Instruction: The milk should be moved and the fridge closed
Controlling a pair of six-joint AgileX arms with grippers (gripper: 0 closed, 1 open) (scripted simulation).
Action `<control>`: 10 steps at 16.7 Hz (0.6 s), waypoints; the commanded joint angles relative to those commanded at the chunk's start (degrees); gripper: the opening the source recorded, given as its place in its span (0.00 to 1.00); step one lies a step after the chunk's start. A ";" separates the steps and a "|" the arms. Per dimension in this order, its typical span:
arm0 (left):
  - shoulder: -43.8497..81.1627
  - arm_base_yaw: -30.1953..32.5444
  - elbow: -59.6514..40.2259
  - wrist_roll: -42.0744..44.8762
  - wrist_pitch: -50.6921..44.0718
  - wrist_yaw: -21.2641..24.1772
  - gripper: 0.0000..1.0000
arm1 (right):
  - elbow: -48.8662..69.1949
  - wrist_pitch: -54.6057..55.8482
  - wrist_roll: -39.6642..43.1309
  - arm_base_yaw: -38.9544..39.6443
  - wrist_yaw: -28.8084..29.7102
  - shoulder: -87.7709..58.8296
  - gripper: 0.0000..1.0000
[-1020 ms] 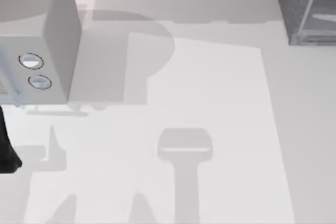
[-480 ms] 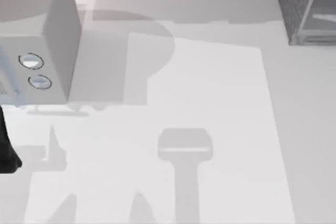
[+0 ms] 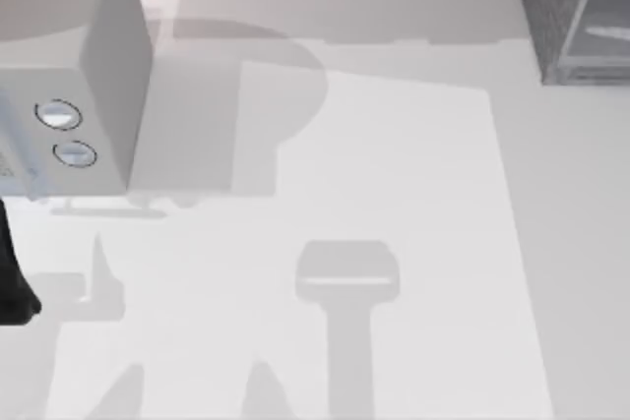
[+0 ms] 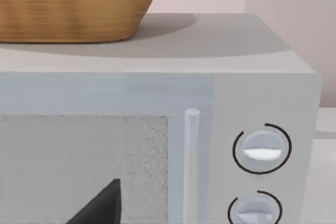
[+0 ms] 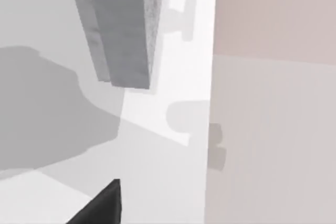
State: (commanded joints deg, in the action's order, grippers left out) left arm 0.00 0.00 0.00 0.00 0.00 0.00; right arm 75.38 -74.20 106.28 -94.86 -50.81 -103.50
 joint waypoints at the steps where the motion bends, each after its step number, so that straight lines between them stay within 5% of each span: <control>1: 0.00 0.00 0.00 0.00 0.00 0.00 1.00 | -0.12 3.10 -3.10 3.01 0.83 -0.09 1.00; 10: 0.00 0.00 0.00 0.00 0.00 0.00 1.00 | -0.55 39.14 -49.52 26.25 2.15 -0.33 1.00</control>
State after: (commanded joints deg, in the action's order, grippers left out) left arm 0.00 0.00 0.00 0.00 0.00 0.00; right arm 74.84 -35.06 56.75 -68.61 -48.66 -103.83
